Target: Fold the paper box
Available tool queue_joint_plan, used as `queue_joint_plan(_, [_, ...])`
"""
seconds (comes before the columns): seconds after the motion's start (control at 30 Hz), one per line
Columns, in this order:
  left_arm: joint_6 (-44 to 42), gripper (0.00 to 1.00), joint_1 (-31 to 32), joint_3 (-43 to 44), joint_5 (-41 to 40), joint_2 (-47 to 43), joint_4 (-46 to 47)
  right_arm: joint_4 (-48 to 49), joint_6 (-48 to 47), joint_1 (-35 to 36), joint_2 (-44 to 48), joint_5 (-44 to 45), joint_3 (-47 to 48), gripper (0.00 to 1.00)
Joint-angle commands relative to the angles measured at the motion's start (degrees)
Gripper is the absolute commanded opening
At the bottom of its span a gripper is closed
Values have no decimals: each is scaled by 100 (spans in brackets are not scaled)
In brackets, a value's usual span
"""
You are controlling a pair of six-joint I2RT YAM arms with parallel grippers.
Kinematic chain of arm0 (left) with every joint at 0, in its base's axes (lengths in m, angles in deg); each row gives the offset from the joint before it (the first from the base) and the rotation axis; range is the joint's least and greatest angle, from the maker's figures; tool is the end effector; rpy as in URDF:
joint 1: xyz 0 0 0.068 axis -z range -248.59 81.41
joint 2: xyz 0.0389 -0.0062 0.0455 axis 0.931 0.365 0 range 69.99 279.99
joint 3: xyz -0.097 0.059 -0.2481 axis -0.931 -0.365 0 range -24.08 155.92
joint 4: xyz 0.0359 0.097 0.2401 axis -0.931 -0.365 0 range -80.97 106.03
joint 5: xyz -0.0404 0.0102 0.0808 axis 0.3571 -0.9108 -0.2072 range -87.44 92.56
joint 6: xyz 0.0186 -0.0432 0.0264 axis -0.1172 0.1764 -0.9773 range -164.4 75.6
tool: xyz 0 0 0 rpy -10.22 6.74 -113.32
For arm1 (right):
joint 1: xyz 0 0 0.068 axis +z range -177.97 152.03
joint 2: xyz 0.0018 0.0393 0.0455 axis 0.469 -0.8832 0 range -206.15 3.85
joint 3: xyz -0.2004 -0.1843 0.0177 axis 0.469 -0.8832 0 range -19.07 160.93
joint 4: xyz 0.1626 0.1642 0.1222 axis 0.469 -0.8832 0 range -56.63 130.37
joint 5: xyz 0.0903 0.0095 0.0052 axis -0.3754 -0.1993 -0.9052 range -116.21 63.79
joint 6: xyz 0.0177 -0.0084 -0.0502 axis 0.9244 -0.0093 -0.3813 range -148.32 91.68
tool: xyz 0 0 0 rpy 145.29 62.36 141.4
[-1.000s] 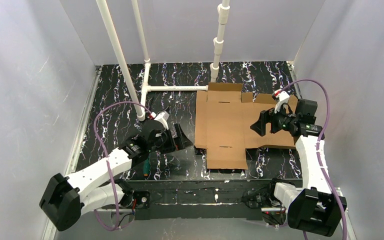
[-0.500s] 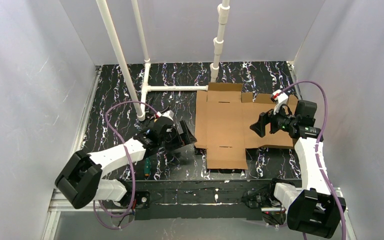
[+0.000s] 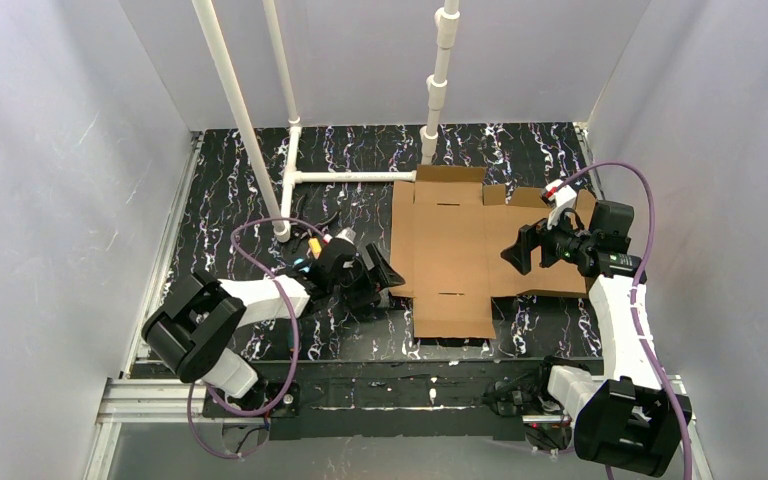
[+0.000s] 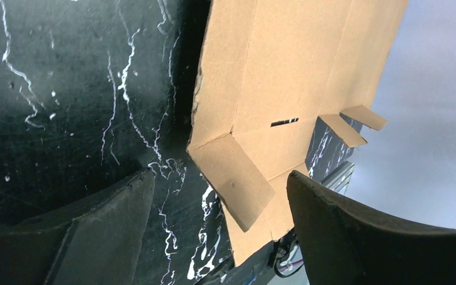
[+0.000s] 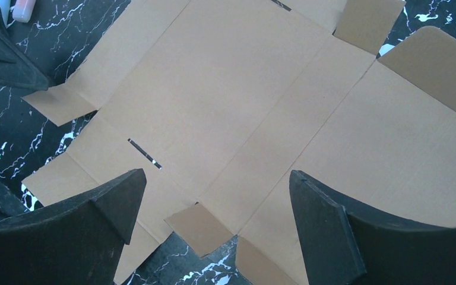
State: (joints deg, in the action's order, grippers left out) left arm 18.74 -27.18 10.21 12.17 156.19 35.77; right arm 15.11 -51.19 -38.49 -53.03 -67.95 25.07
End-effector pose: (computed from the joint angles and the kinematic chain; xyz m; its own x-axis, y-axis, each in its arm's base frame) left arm 0.2159 -0.1983 0.1630 -0.8567 -0.4172 -0.3033 -0.0136 0.6061 -0.7953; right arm 0.2080 -0.0147 0.2772 -0.4103 -0.2188 -0.8853 -0.5848 0.8080 0.0714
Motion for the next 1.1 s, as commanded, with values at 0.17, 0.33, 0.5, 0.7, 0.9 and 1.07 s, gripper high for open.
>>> queue_joint_plan(0.17, [1424,76,304,-577,-703,-67,894,194,-77,-40,54,22,-46,100])
queue_joint_plan(0.33, [2157,75,430,-800,-880,108,1279,196,-79,-42,79,53,-72,100])
queue_joint_plan(0.5, [2809,64,486,-1033,-1164,292,1681,196,-77,-37,84,84,-72,100])
queue_joint_plan(0.7, [2981,45,568,-1064,-1287,429,1888,188,-79,-37,98,124,-90,100])
queue_joint_plan(0.9, [2933,20,599,-1126,-1357,432,2001,187,-86,-38,124,161,-107,100])
queue_joint_plan(1.07, [2864,0,648,-1368,-1548,30,2017,180,-96,-45,138,183,-121,100])
